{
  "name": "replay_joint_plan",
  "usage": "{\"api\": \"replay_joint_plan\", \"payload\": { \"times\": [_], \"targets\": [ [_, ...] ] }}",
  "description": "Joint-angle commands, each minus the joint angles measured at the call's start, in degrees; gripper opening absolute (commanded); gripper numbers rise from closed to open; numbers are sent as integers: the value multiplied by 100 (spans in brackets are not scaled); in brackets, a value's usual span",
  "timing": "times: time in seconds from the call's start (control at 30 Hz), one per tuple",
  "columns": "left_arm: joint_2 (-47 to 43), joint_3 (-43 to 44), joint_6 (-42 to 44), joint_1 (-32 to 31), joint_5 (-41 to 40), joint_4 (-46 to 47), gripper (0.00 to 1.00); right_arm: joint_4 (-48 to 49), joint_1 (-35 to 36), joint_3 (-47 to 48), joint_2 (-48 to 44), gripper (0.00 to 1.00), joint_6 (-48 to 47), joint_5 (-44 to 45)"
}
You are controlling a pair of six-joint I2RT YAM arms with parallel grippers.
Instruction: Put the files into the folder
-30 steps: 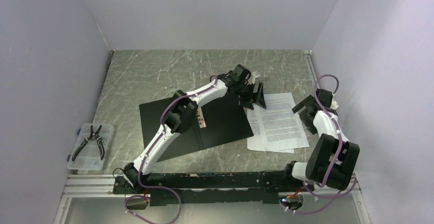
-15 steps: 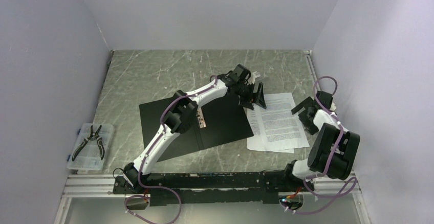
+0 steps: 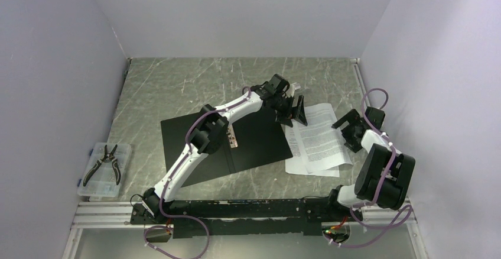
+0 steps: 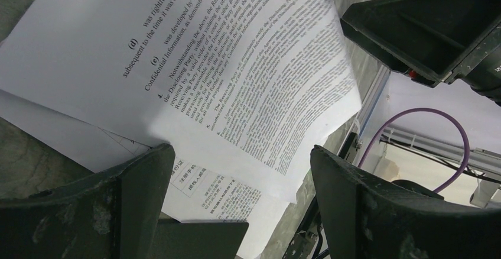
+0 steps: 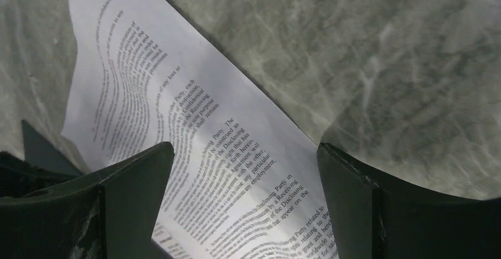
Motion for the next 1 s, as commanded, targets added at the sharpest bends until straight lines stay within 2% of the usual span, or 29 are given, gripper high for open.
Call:
{"api": "replay_joint_plan", "payload": {
  "times": [0.0,0.23,0.37,0.97],
  "targets": [
    [195,139,77,-20,36,-123,93,9,15,-351,91,97,194,-803],
    [214,147,78,-20,74,-97,93,115,15,-496,-112,93,208,-1175],
    [215,147,70,-5,72,-91,93,-8,15,-481,-317,86,140,-1150],
    [232,136,49,18,38,-112,93,-608,16,-151,-1026,30,-126,-890]
  ]
}}
